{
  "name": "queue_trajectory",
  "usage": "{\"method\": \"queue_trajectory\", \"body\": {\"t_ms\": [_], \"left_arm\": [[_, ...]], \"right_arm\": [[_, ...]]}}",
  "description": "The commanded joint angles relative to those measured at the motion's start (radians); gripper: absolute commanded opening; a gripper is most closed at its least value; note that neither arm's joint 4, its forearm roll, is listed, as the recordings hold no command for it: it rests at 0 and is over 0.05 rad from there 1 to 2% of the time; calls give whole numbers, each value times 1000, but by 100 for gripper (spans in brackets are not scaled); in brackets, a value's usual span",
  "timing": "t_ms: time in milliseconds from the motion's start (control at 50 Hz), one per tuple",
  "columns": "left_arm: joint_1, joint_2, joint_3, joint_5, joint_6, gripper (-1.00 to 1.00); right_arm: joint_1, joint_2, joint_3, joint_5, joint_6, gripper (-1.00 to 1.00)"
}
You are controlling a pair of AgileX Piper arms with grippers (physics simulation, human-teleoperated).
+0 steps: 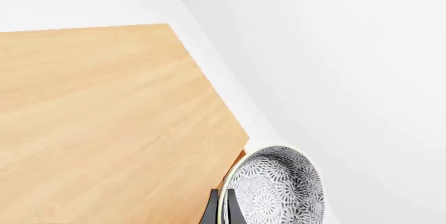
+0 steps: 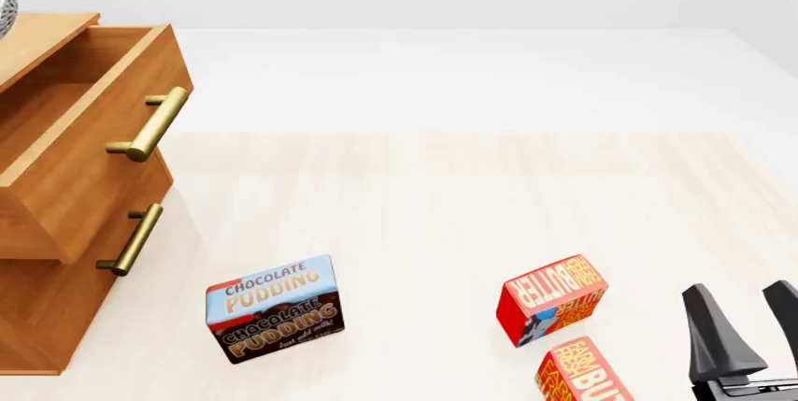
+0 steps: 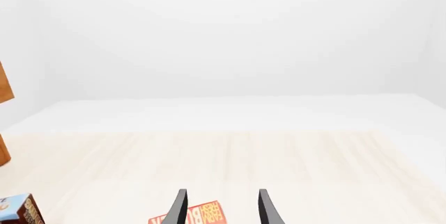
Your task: Put the bowl in the top drawer of the cabinet.
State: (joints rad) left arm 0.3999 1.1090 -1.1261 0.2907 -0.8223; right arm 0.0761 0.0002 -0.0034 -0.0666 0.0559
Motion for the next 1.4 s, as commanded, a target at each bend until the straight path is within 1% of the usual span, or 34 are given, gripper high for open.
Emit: {"method": "queue_trajectory", "body": {"t_ms": [20, 40, 100, 160, 180, 200, 220, 240, 280, 320, 340, 360, 420, 440, 480, 500, 520, 560, 580, 680, 720, 780, 800, 840, 860, 880, 980, 1040, 1080, 1180, 1220, 1240, 1280, 1400], "left_arm": [[46, 19, -35, 45, -12, -100], [74, 47, -48, 67, 10, -100], [88, 44, -44, 73, 18, -100], [130, 68, -60, 100, 13, -100], [132, 70, -63, 112, 9, -100], [164, 84, -86, 137, 10, -100], [164, 84, -86, 137, 10, -100], [194, 100, -99, 153, -1, -100], [213, 118, -102, 169, -12, -100], [212, 111, -106, 171, -3, -100], [227, 118, -111, 179, -9, -100], [264, 133, -131, 185, 8, -100], [261, 138, -138, 191, -8, -100], [261, 140, -132, 197, -27, -100], [255, 136, -137, 204, -34, -100], [282, 144, -151, 208, -24, -100], [238, 130, -124, 204, -59, -100], [252, 131, -134, 206, -45, -100], [230, 121, -120, 207, -57, -100], [233, 130, -141, 224, -42, -100], [213, 132, -142, 236, -48, -100], [196, 142, -171, 265, -22, -100], [189, 151, -191, 289, 15, -100], [177, 154, -200, 296, 24, -100], [190, 157, -205, 295, 27, -100], [204, 167, -211, 298, 26, -100], [185, 164, -194, 282, 5, -100], [192, 164, -189, 276, -3, -100], [203, 169, -185, 274, -21, -100], [197, 175, -161, 259, -27, -100], [217, 187, -164, 260, -28, -100], [222, 191, -166, 258, -28, 100], [207, 183, -164, 258, -27, 100], [198, 171, -167, 260, -22, 100]], "right_arm": [[0, 0, 0, -2, -1, 100], [-1, 0, 0, -2, -1, 100], [-3, 0, 0, 0, -2, 100], [-5, 0, 0, -1, -1, 100], [-5, 0, 0, -1, -1, 100], [-8, 0, 0, -1, -1, 100], [-8, 0, 0, -1, -1, 100], [-6, 0, 0, -1, 0, 100], [-6, 0, 0, -2, -1, 100], [-7, 0, 0, -1, -1, 100], [-7, 0, 0, -2, -1, 100], [-8, 0, 0, -2, -1, 100], [-10, 0, 0, -1, -1, 100], [-9, 0, 0, -1, -2, 100], [-8, 0, 0, -1, -2, 100], [-8, 0, 0, -2, -2, 100], [-9, 0, 0, -1, -1, 100], [-9, 0, 0, -1, -1, 100], [-10, 0, 0, -1, -2, 100], [-8, 0, 0, -1, -3, 100], [-8, 0, 0, -1, -3, 100], [-8, 0, 0, -1, -4, 100], [-7, 0, 0, -1, -4, 100], [-8, 0, 0, -1, -3, 100], [-7, 0, 0, -1, -3, 100], [-7, 0, 0, -1, -3, 100], [-9, 0, 0, -2, -2, 100], [-9, 0, 0, -2, -1, 100], [-9, 0, 0, -2, -1, 100], [-10, 0, 0, -2, -1, 100], [-10, 0, 0, -3, -1, 100], [-9, 0, 0, -4, -1, 100], [-10, 0, 0, -3, -1, 100], [-11, 0, 0, -3, -1, 100]]}}
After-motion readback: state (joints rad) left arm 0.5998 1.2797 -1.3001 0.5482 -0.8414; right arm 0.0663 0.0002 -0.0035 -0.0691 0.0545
